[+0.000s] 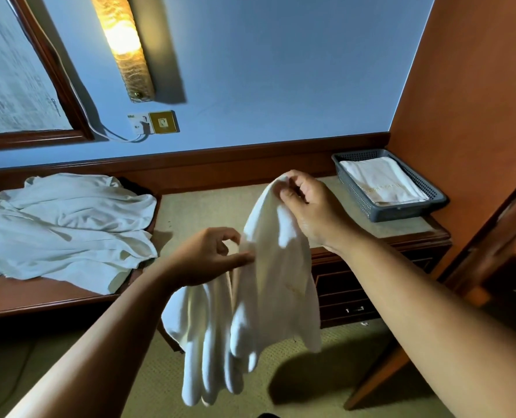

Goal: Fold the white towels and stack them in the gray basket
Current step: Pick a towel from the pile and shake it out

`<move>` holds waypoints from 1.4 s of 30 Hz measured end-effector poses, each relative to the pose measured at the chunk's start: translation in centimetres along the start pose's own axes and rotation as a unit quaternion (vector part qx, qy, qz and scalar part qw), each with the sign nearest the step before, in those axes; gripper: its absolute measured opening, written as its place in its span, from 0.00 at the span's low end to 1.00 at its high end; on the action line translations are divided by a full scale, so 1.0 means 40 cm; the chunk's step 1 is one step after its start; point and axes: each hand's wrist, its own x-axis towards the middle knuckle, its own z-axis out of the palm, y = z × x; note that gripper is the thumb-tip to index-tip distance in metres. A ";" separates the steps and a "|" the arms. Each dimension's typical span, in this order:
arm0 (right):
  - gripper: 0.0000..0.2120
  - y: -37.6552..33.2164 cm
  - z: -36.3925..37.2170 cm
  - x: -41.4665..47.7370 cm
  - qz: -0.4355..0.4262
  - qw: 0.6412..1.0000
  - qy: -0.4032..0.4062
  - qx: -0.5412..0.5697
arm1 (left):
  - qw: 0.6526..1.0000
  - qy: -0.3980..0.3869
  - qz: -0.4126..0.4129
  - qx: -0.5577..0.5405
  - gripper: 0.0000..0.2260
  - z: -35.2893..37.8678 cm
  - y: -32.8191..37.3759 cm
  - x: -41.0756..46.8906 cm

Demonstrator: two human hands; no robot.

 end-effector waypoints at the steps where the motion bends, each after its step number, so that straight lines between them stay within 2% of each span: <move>1: 0.08 -0.005 0.011 0.000 -0.006 1.000 -0.018 -0.016 | 1.000 0.000 0.008 -0.001 0.08 0.008 0.020 -0.001; 2: 0.09 -0.008 0.021 -0.002 -0.009 0.999 -0.031 -0.026 | 1.000 0.012 0.017 0.001 0.07 0.014 0.035 0.001; 4: 0.09 -0.001 0.036 -0.007 -0.001 0.999 -0.038 -0.025 | 0.997 0.079 0.027 0.007 0.14 0.009 0.042 0.006; 7: 0.05 0.018 0.038 -0.020 0.015 0.999 -0.023 -0.029 | 0.987 0.159 0.001 -0.035 0.17 -0.025 0.043 0.014; 11: 0.10 0.032 0.031 -0.035 0.029 0.998 0.003 -0.057 | 0.988 0.112 -0.086 -0.056 0.10 -0.045 0.063 0.024; 13: 0.13 0.038 0.017 -0.039 0.045 0.993 0.031 -0.102 | 0.981 0.079 -0.148 -0.102 0.05 -0.044 0.044 0.026; 15: 0.12 0.042 0.000 -0.048 0.070 0.988 0.046 -0.131 | 0.970 0.070 -0.175 -0.153 0.02 -0.039 0.037 0.021; 16: 0.11 0.045 -0.004 -0.055 0.085 0.987 0.035 -0.132 | 0.965 0.076 -0.174 -0.181 0.02 -0.034 0.041 0.018; 18: 0.12 0.048 0.001 -0.077 0.122 0.984 -0.037 -0.128 | 0.956 0.087 -0.140 -0.242 0.02 -0.021 0.061 0.018; 21: 0.25 0.051 0.034 -0.115 0.151 0.967 -0.198 -0.061 | 0.949 0.066 -0.041 -0.306 0.02 -0.001 0.103 0.025; 22: 0.24 0.054 0.044 -0.128 0.147 0.962 -0.227 -0.038 | 0.950 0.063 -0.011 -0.306 0.02 0.002 0.113 0.030; 25: 0.21 0.063 0.041 -0.141 0.131 0.969 -0.208 -0.016 | 0.969 0.059 0.031 -0.237 0.06 -0.011 0.128 0.036; 27: 0.20 0.069 0.024 -0.135 0.137 0.979 -0.154 -0.005 | 0.994 0.013 0.015 -0.110 0.12 -0.033 0.104 0.031; 29: 0.18 0.078 0.000 -0.127 0.141 0.987 -0.080 -0.008 | 0.996 -0.067 -0.012 0.056 0.10 -0.052 0.061 0.017; 31: 0.14 0.091 -0.029 -0.122 0.160 0.986 -0.018 0.037 | 0.990 -0.099 -0.038 0.093 0.04 -0.061 0.024 -0.001; 33: 0.08 0.096 -0.053 -0.120 0.177 0.980 -0.003 0.095 | 0.998 -0.055 -0.040 0.018 0.07 -0.062 -0.013 -0.017; 35: 0.05 0.099 -0.069 -0.116 0.192 0.976 0.000 0.103 | 0.990 0.038 -0.036 -0.129 0.10 -0.061 -0.043 -0.031; 37: 0.05 0.105 -0.072 -0.113 0.204 0.973 0.000 0.109 | 0.948 0.095 -0.021 -0.302 0.15 -0.048 -0.059 -0.040; 39: 0.07 0.110 -0.063 -0.115 0.217 0.970 -0.008 0.112 | 0.889 0.123 -0.004 -0.441 0.19 -0.026 -0.054 -0.040; 41: 0.06 0.118 -0.048 -0.120 0.228 0.969 -0.012 0.091 | 0.847 0.155 0.001 -0.509 0.14 -0.008 -0.021 -0.039; 42: 0.05 0.121 -0.043 -0.122 0.225 0.972 0.002 0.069 | 0.837 0.174 -0.001 -0.518 0.11 -0.004 0.001 -0.041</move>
